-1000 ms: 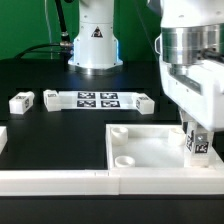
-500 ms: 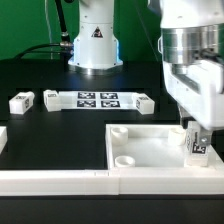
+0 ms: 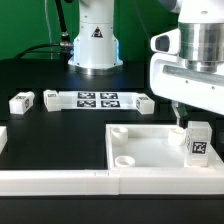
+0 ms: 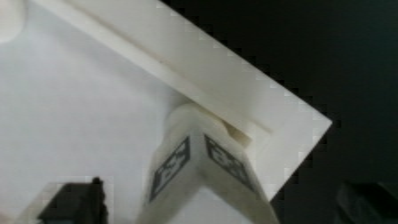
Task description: Assemble square table
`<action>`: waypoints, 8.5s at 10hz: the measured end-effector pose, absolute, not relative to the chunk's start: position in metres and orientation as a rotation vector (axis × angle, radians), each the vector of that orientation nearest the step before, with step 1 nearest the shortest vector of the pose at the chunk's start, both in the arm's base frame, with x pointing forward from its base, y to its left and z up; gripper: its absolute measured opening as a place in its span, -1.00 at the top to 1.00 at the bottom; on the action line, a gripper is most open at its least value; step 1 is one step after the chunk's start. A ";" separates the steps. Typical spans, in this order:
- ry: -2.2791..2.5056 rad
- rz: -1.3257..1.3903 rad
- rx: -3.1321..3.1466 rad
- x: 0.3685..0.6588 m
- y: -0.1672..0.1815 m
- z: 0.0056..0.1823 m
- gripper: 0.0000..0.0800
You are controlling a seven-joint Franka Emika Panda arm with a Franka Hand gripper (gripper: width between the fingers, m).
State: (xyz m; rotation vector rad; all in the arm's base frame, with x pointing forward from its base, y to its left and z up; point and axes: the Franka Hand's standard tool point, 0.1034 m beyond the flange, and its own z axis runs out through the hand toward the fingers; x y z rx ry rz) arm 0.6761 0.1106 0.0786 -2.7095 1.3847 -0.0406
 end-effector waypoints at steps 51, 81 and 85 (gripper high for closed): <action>1.251 -0.022 -2.685 0.540 0.111 0.101 -0.62; -0.120 1.241 -2.888 0.418 0.087 0.013 -0.62; -0.101 1.304 -2.880 0.382 0.100 0.004 -0.62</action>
Offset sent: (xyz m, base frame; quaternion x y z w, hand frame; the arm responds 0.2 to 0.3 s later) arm 0.0164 0.0089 -0.0094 -0.0316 0.0372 -0.4761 0.8780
